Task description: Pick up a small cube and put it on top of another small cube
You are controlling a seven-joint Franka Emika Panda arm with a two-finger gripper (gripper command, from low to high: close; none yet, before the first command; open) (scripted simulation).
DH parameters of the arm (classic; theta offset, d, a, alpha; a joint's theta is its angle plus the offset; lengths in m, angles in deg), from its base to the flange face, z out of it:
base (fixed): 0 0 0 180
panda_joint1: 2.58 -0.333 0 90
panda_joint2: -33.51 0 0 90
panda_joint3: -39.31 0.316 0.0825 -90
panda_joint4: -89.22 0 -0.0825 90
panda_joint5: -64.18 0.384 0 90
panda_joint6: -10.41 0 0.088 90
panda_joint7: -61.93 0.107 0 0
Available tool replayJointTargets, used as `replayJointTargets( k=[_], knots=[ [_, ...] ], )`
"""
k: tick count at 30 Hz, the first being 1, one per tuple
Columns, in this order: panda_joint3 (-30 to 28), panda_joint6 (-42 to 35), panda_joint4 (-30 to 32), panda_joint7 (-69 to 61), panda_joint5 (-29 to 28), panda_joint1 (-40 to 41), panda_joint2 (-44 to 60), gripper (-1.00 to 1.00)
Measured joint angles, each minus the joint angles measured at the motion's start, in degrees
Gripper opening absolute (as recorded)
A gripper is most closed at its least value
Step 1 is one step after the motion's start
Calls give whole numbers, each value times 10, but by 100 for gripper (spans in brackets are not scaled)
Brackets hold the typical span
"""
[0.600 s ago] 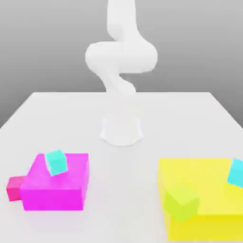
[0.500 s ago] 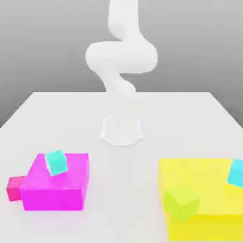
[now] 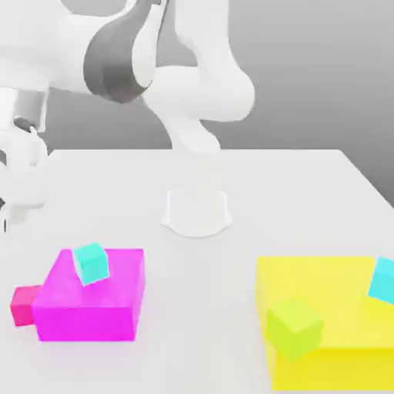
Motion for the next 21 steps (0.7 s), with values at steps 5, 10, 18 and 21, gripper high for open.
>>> replayJointTargets(
  k=[5,10,18,21],
  knots=[
    [-14,48,28,20,61,52,105,0],
    [11,118,23,-2,121,87,209,0],
    [29,156,14,-11,135,102,256,-100],
    [18,127,21,-1,122,95,219,-100]
  ],
)
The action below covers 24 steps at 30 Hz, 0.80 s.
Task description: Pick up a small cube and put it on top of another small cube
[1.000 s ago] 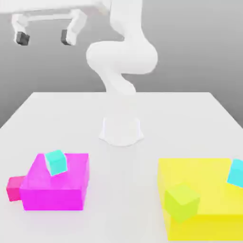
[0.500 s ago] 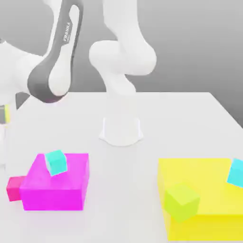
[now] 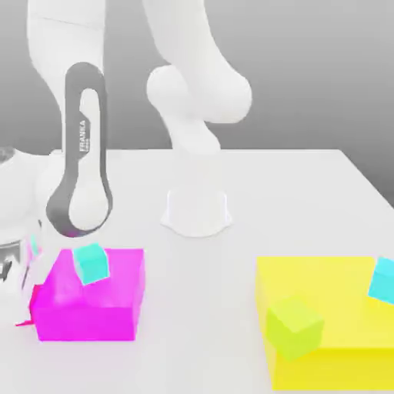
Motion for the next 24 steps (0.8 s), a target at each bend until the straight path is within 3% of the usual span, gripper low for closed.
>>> replayJointTargets(
  k=[3,7,15,24],
  knots=[
    [-16,-47,12,20,-27,-11,-59,-100],
    [-21,-70,-33,53,-44,-28,-51,-100],
    [97,-179,-81,103,-58,-159,-118,-100],
    [210,-294,-96,138,-71,-349,-203,-100]
  ],
)
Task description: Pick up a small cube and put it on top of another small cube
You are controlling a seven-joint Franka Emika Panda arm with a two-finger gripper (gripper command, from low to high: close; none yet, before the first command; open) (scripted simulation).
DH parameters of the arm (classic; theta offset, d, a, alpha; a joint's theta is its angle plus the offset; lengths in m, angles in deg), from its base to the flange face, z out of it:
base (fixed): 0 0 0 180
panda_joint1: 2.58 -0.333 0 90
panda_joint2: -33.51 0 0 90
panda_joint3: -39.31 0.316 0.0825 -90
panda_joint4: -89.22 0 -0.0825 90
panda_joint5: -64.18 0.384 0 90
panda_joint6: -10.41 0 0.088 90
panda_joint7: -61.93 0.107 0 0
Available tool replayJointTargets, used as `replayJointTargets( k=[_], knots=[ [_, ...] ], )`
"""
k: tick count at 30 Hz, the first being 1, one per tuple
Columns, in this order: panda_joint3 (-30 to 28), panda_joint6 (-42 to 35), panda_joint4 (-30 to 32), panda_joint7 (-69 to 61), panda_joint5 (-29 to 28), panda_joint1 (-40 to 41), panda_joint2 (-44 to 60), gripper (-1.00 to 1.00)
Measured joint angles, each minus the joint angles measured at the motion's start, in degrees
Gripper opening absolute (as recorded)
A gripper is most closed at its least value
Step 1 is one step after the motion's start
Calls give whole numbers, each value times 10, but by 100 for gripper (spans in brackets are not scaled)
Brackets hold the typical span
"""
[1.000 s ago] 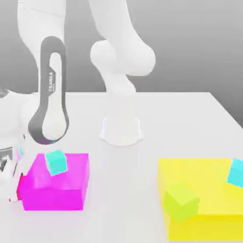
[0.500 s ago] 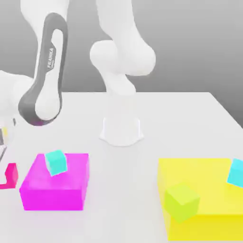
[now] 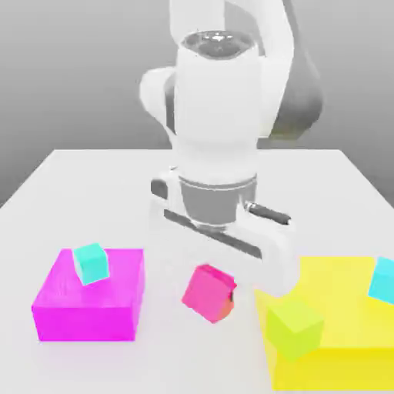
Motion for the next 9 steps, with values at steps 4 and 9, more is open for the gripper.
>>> replayJointTargets(
  k=[4,9],
  knots=[
    [-32,61,14,19,-19,-61,50,-100],
    [-36,73,17,21,-22,-57,59,100]
  ],
)
